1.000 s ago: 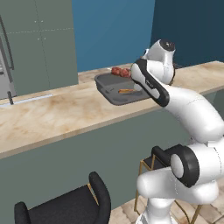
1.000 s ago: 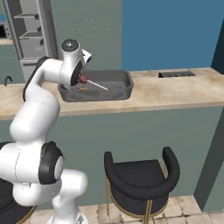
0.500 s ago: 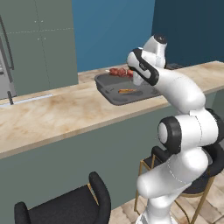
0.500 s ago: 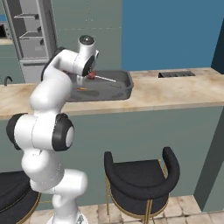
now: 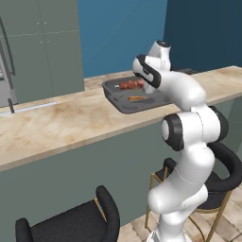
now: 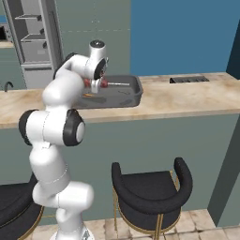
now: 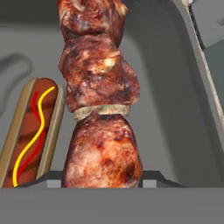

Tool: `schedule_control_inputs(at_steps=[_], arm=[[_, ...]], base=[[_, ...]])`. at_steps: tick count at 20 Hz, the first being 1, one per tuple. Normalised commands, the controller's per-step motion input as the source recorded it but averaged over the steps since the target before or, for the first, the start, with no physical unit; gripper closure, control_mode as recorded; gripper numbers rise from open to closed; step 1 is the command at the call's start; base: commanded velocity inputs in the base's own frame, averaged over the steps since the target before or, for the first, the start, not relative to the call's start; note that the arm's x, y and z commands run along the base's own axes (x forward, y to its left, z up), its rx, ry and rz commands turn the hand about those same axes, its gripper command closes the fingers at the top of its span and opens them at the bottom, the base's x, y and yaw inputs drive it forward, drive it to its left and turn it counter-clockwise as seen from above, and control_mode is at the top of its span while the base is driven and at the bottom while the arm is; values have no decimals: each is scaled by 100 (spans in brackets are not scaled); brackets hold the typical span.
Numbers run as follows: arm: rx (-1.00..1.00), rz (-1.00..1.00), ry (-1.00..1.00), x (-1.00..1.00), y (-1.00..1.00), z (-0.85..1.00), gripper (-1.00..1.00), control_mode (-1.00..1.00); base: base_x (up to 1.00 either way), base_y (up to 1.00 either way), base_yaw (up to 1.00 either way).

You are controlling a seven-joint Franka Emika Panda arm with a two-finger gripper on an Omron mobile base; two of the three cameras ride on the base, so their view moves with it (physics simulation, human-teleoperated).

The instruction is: Place the cold items (lemon and cucumber) from the fridge in one tupperware on the dining counter. Place the warm items (kebab skewer and hot dog) in the stove area in another tupperware.

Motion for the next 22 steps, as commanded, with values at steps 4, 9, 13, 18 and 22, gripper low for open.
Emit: schedule_control_inputs(at_steps=[4, 9, 13, 18, 22], arm=[[-22, 0, 22, 31, 0, -18, 100, -100], [-5, 4, 8, 31, -1, -28, 100, -100], [0, 11, 0, 23, -12, -29, 100, -100], [0, 10, 0, 18, -9, -27, 100, -100], [0, 5, 0, 11, -2, -26, 100, -100]], base=[[0, 0, 0], [0, 0, 0], [0, 0, 0], [0, 0, 0], [0, 0, 0]])
